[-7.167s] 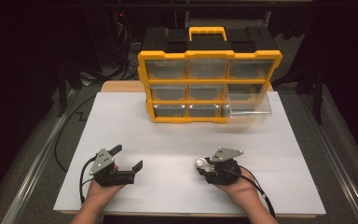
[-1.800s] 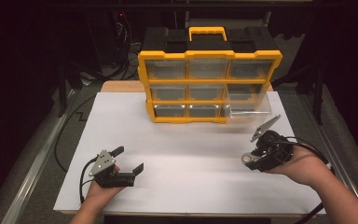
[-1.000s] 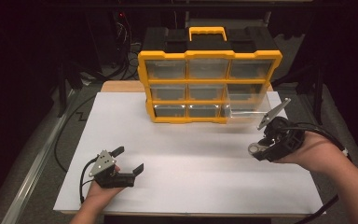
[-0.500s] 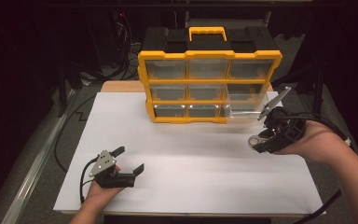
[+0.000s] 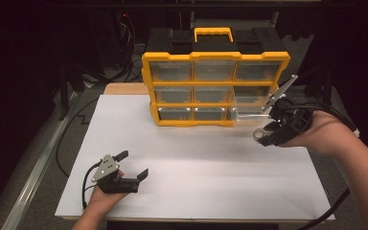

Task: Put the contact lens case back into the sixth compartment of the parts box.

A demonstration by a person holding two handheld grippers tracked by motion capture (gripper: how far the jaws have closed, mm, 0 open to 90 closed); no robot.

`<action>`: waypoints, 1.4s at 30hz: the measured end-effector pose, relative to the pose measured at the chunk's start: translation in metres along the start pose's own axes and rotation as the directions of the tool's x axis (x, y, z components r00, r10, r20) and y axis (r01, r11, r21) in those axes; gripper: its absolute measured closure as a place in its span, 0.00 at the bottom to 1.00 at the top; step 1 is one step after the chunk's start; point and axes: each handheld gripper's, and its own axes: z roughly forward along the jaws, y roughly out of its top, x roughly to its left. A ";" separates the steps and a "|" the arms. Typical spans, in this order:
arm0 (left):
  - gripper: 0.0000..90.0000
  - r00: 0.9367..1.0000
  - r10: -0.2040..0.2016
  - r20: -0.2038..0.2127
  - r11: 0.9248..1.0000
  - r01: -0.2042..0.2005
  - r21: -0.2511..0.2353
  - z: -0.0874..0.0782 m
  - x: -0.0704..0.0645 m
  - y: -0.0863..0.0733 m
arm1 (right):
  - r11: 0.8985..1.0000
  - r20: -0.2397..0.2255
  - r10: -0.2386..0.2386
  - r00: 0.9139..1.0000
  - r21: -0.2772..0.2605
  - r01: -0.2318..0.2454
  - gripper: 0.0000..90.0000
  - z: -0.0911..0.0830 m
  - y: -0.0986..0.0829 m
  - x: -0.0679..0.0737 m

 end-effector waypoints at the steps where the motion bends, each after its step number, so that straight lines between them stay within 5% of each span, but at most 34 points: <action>1: 0.00 1.000 0.000 0.000 1.000 0.000 0.000 0.000 0.000 0.000 | 1.000 -0.001 -0.004 1.000 -0.001 0.004 0.55 -0.001 0.002 -0.001; 23: 0.00 1.000 0.001 0.019 1.000 -0.001 0.002 0.001 -0.003 0.000 | 1.000 0.028 0.024 0.999 -0.009 -0.024 0.55 -0.019 0.015 -0.017; 42: 0.00 1.000 -0.003 0.022 1.000 0.003 0.004 0.001 -0.003 0.000 | 0.999 0.034 0.040 0.999 -0.009 -0.040 0.55 -0.015 0.035 -0.035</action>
